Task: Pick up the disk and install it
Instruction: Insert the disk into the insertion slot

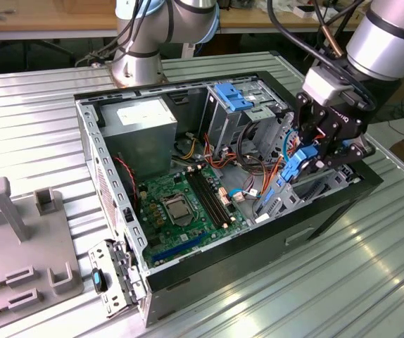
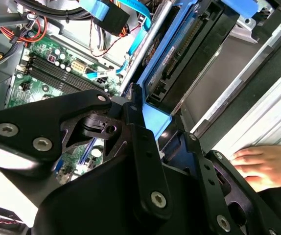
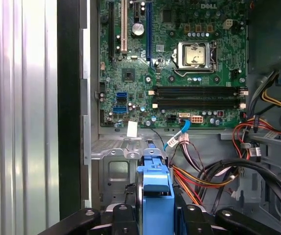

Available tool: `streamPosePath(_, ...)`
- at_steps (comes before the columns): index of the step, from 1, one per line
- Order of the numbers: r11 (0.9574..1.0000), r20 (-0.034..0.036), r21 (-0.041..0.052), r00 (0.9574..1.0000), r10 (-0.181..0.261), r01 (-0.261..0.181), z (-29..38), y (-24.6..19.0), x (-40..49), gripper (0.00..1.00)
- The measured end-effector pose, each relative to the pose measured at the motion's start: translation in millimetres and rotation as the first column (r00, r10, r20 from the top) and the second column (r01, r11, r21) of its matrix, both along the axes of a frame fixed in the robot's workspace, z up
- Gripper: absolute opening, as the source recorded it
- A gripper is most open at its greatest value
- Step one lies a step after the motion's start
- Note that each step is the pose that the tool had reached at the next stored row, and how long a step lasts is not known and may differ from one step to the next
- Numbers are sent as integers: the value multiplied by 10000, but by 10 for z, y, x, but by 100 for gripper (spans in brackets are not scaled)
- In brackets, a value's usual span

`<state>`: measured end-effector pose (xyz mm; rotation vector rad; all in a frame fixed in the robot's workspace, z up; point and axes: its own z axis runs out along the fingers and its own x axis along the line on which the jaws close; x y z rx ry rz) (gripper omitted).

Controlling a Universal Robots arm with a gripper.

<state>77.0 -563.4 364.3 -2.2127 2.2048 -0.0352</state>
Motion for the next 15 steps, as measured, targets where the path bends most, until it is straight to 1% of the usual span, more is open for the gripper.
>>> streamPosePath(15, 10000, 0, 0, 10000, 0, 0, -95, 0, 0, 37)
